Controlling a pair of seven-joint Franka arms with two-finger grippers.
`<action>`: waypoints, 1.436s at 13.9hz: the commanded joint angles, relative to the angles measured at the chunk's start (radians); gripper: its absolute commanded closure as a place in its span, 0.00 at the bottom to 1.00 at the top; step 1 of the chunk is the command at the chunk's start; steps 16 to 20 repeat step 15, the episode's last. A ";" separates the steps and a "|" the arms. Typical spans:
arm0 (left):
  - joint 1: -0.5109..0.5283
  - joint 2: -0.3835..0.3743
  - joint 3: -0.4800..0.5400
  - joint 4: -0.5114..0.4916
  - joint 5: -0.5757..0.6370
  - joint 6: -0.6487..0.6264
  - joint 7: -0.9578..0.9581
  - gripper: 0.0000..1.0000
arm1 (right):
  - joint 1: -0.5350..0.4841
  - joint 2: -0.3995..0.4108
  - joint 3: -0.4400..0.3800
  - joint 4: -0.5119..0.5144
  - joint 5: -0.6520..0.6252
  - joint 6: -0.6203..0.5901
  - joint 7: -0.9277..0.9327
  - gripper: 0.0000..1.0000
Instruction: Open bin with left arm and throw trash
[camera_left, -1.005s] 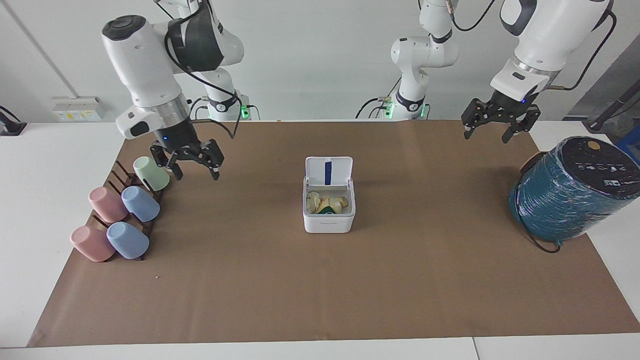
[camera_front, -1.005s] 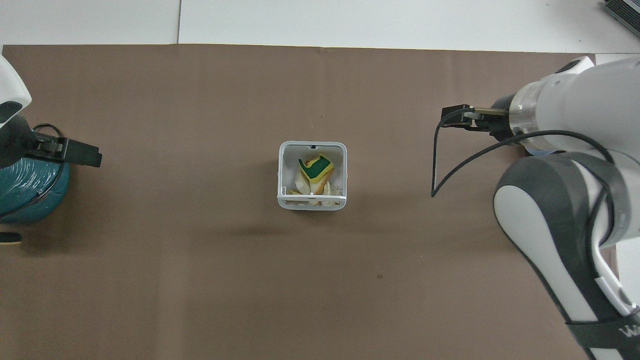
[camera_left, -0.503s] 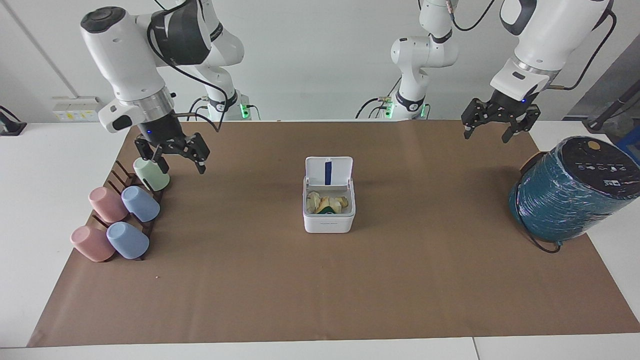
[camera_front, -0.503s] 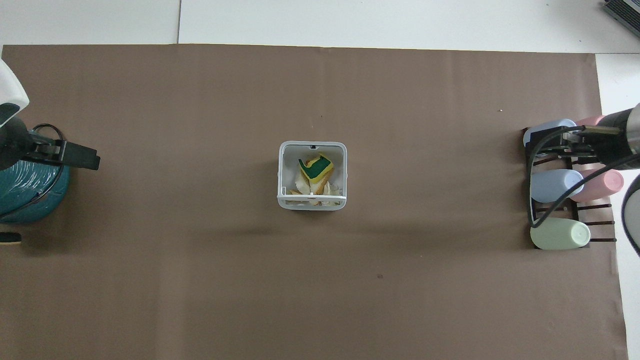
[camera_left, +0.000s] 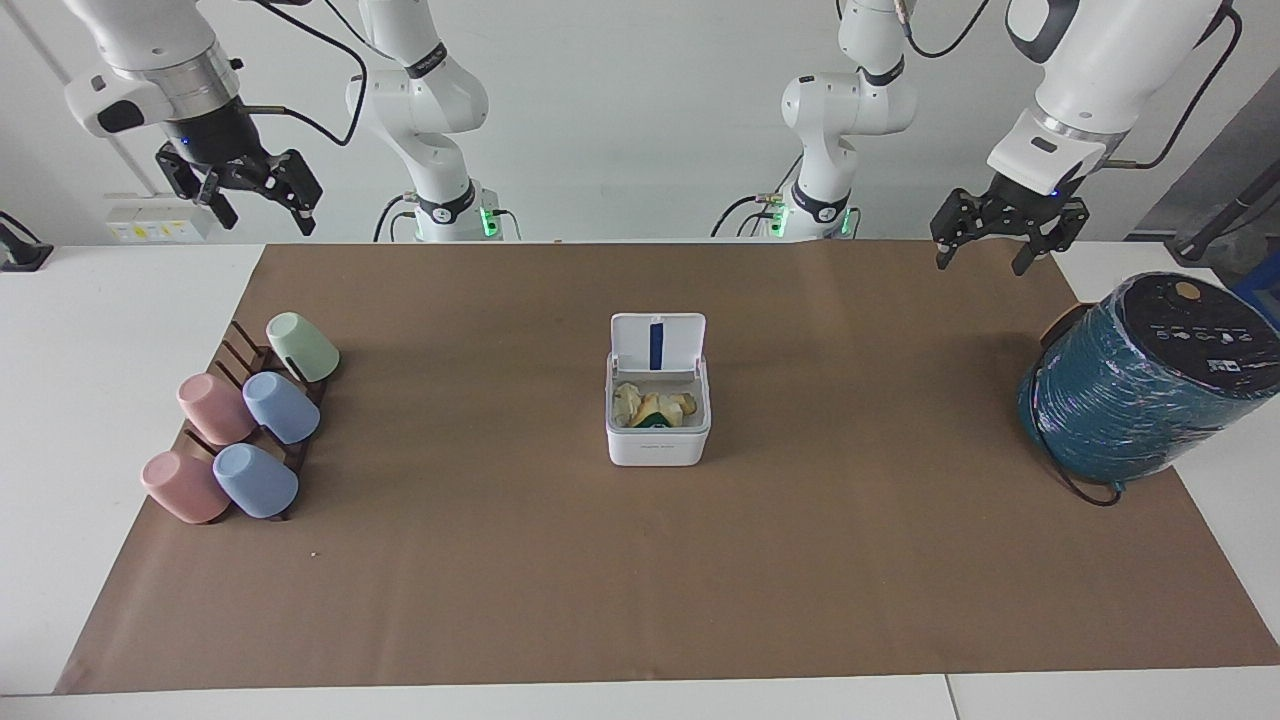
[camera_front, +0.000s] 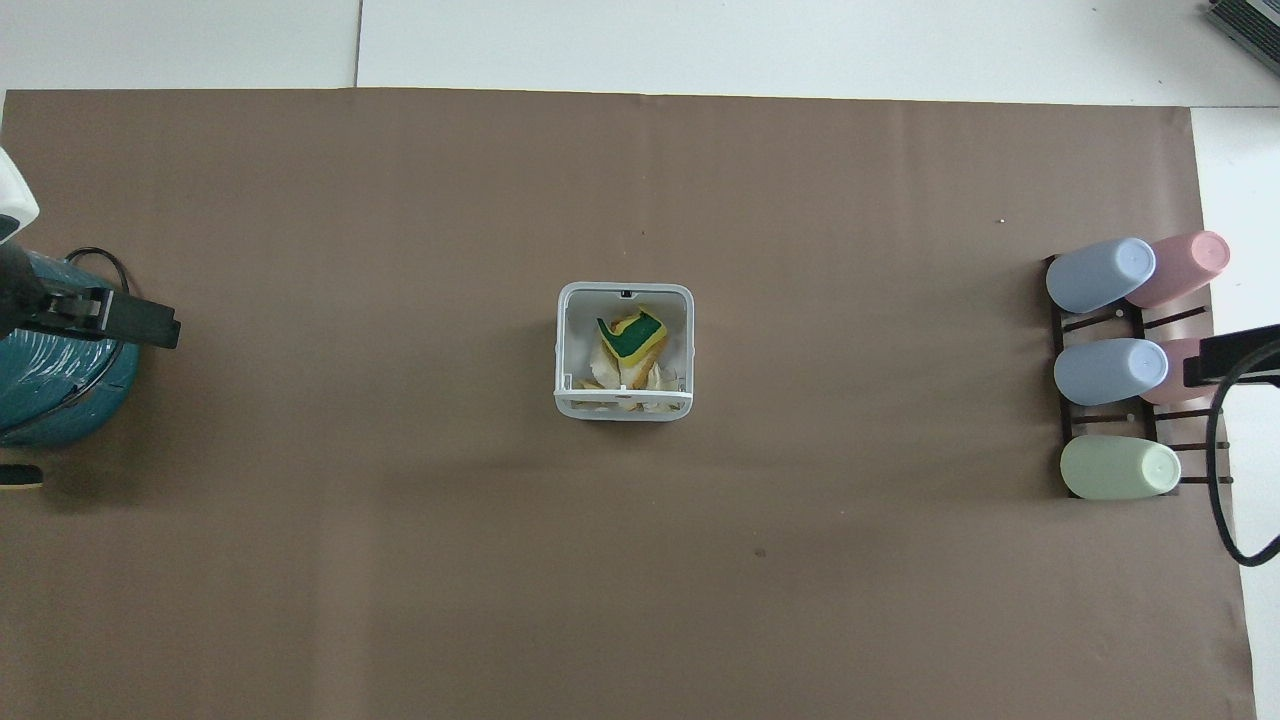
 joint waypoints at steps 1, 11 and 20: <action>0.005 -0.024 -0.003 -0.026 0.023 0.005 -0.008 0.00 | -0.002 -0.004 0.013 -0.006 -0.016 -0.011 -0.006 0.00; 0.005 -0.032 -0.002 -0.047 0.022 0.023 -0.001 0.00 | 0.000 -0.009 0.017 -0.007 -0.012 -0.012 -0.012 0.00; 0.005 -0.032 -0.002 -0.050 0.022 0.031 -0.001 0.00 | 0.000 -0.009 0.017 -0.007 -0.013 -0.012 -0.012 0.00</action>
